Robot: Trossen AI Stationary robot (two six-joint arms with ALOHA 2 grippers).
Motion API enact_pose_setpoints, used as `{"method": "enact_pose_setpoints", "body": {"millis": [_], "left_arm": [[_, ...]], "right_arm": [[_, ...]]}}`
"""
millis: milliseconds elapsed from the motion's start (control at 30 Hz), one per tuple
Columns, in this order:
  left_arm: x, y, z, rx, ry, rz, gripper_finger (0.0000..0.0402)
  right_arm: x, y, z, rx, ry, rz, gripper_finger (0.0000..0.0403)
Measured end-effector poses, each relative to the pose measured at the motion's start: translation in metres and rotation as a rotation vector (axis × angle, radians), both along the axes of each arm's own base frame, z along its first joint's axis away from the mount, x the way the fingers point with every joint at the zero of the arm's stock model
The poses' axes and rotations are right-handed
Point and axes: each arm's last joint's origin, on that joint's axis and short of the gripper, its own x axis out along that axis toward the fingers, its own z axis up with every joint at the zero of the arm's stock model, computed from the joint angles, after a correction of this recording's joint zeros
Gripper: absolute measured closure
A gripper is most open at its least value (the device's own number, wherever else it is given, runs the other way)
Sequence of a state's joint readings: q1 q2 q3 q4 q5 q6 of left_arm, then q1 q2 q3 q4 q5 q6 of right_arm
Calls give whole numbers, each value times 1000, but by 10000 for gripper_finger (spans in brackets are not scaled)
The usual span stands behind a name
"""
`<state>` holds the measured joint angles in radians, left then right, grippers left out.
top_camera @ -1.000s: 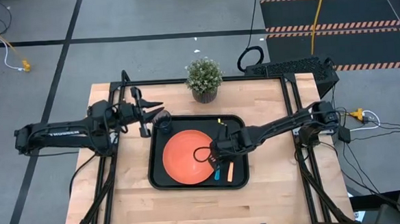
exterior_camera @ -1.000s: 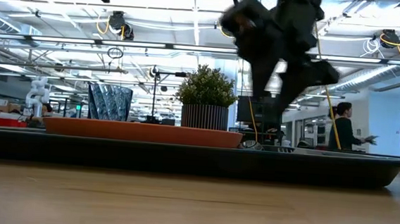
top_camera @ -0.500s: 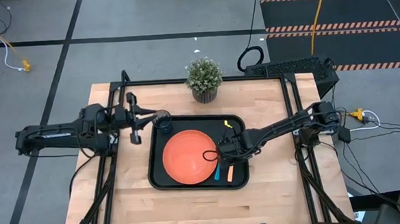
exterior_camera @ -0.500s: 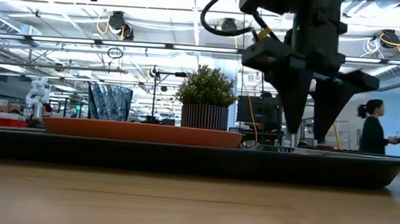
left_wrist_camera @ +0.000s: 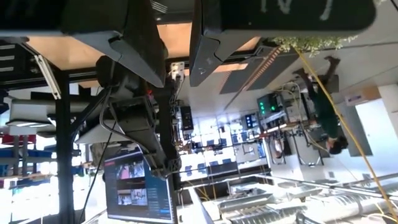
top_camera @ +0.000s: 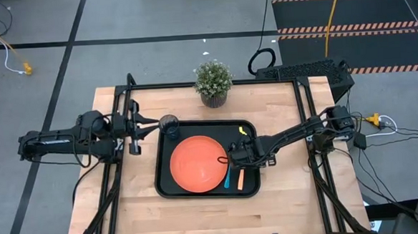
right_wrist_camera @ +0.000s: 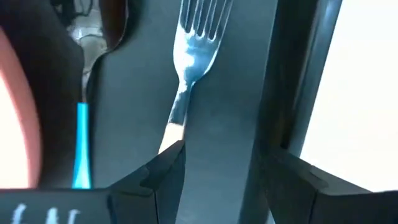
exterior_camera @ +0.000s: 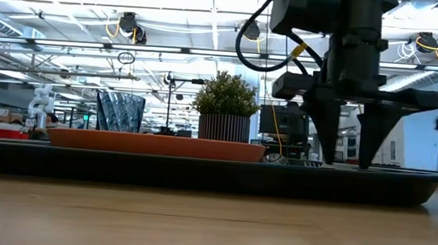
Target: Pick and place plate/cup/fork/spoon on tray
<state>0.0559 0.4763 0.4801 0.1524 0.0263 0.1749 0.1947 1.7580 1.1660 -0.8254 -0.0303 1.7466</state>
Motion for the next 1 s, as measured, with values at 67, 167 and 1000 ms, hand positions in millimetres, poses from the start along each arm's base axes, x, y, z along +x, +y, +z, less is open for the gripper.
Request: {"method": "enact_pose_setpoints", "body": {"millis": [67,167,1000], "left_arm": [[0,0,0,3,-4,0,323],[0,0,1,8,-7,1,323],[0,0,2,50,-23,11,323]], "right_arm": [[3,0,0,3,-33,-12,220],[8,1,1,10,-80,-24,222],[24,4,-17,38,-139,28,273]]}}
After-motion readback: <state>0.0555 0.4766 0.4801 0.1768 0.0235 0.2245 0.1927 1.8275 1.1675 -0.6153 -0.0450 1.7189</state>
